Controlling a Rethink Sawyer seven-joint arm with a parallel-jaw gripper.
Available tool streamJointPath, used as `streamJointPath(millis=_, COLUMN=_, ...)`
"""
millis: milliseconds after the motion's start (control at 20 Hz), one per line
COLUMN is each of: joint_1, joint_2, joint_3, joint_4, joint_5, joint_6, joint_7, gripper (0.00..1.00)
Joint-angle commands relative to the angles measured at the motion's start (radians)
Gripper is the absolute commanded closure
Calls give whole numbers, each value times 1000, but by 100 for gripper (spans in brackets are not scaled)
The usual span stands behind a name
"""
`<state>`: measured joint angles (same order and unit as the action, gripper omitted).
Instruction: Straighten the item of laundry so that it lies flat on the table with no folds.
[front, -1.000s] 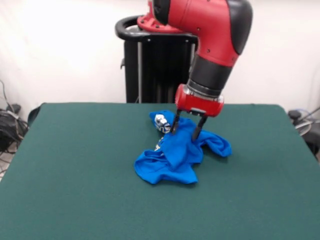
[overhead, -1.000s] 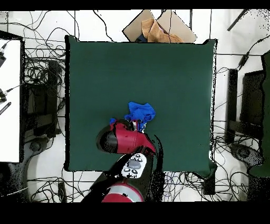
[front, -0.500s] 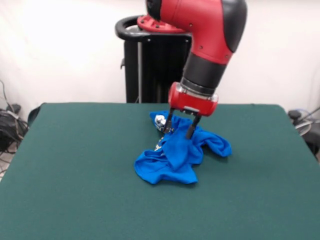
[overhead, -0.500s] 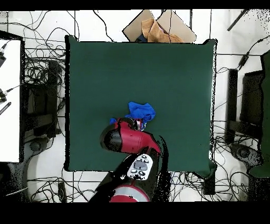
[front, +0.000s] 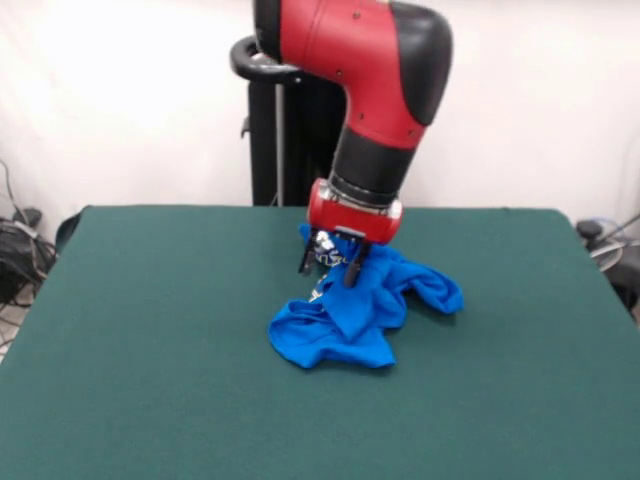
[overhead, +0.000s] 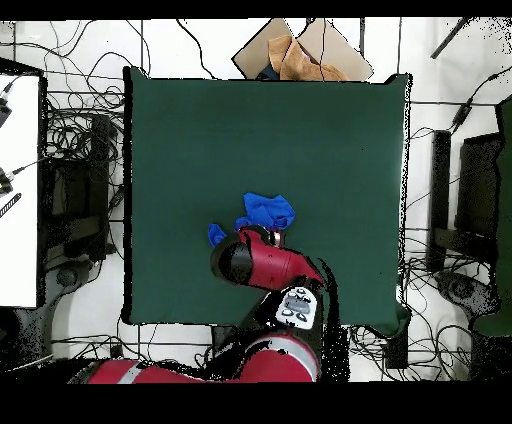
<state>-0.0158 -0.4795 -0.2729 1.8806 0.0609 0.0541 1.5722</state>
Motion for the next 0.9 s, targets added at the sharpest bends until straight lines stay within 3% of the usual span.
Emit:
streamJointPath(millis=50, joint_1=-47, joint_2=72, joint_3=173, joint_4=62, joint_5=14, joint_6=-84, joint_7=237, gripper=0)
streamJointPath(millis=250, joint_1=-92, joint_2=95, joint_3=225, joint_4=66, joint_5=2, joint_6=-110, joint_7=229, gripper=0)
streamJointPath(millis=650, joint_1=-249, joint_2=96, joint_3=436, joint_4=124, joint_5=22, joint_6=-9, joint_7=209, gripper=0)
streamJointPath(millis=900, joint_1=-325, joint_2=106, joint_3=535, joint_4=169, joint_5=32, joint_6=-28, joint_7=236, gripper=0)
